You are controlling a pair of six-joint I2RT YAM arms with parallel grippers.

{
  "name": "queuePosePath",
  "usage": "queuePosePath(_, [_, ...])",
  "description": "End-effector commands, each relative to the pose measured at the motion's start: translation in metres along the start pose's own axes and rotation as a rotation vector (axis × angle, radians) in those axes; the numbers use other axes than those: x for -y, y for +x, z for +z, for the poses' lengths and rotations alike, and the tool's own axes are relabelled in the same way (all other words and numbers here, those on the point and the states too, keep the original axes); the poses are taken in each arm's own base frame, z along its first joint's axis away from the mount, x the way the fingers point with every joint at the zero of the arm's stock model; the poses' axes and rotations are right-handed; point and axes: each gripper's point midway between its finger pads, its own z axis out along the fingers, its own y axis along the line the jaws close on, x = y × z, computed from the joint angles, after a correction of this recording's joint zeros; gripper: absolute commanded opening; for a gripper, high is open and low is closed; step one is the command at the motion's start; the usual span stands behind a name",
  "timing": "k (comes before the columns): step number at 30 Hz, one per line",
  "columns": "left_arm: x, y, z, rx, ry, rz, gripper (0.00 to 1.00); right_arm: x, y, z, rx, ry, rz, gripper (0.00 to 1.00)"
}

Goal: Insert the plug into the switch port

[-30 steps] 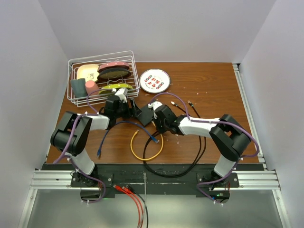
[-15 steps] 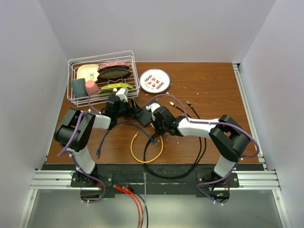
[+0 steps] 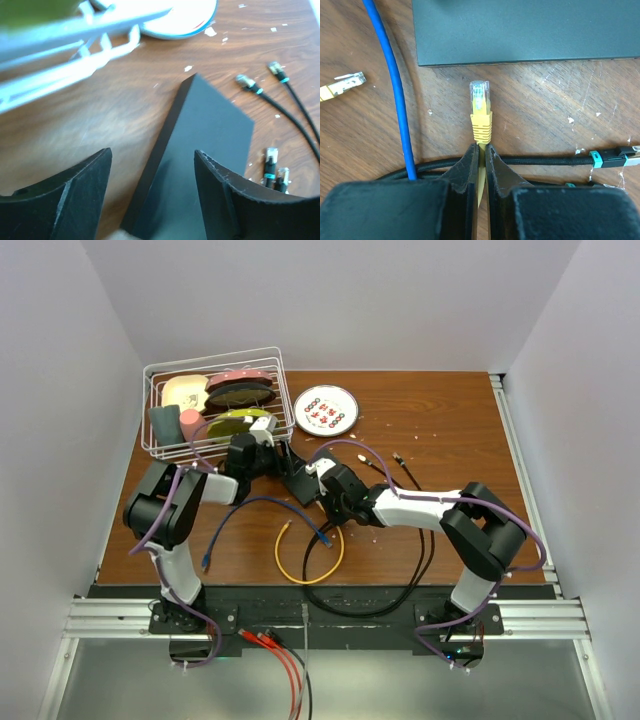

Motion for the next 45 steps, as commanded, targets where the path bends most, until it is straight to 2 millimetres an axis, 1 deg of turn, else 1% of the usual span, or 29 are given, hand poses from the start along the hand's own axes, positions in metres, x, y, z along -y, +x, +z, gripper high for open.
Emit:
queuePosePath(1, [0.023,-0.016,0.015,0.016,0.145,0.076,0.69,-0.001,0.015,-0.006,-0.068,-0.006,-0.039,0.00])
queuePosePath(3, [0.031,-0.015,0.018,-0.002,0.184,0.087,0.69,-0.002,0.014,-0.006,-0.065,-0.015,-0.038,0.00])
queuePosePath(8, [0.032,-0.003,0.027,-0.061,0.190,0.102,0.67,-0.006,0.011,-0.006,-0.063,-0.037,-0.048,0.00])
queuePosePath(11, [0.032,0.007,0.031,-0.093,0.194,0.102,0.66,-0.009,0.010,-0.007,-0.061,-0.050,-0.052,0.00])
queuePosePath(12, [0.032,0.014,0.033,-0.111,0.196,0.103,0.66,-0.008,0.010,-0.007,-0.061,-0.046,-0.050,0.00])
queuePosePath(15, [0.036,0.026,0.035,-0.143,0.196,0.111,0.64,-0.006,0.010,-0.006,-0.068,-0.030,-0.048,0.00])
queuePosePath(17, [0.036,0.031,0.036,-0.155,0.185,0.111,0.63,-0.005,0.008,-0.004,-0.076,-0.023,-0.045,0.00])
queuePosePath(20, [0.036,0.033,0.035,-0.165,0.172,0.107,0.63,-0.003,0.005,-0.002,-0.087,0.002,-0.036,0.00])
queuePosePath(22, [0.035,0.034,0.033,-0.168,0.166,0.101,0.62,-0.002,0.006,0.002,-0.103,0.016,-0.033,0.00])
queuePosePath(27, [0.032,0.040,0.032,-0.185,0.149,0.087,0.62,-0.006,0.001,0.003,-0.108,-0.004,-0.037,0.00])
queuePosePath(31, [0.032,0.043,0.033,-0.194,0.150,0.069,0.62,-0.005,0.001,0.006,-0.117,0.006,-0.035,0.00])
queuePosePath(43, [0.030,0.051,0.033,-0.215,0.152,0.057,0.62,-0.006,-0.017,0.001,-0.015,0.014,0.017,0.00])
queuePosePath(45, [0.029,0.053,0.033,-0.220,0.149,0.054,0.61,-0.008,-0.024,0.000,0.007,0.006,0.029,0.00])
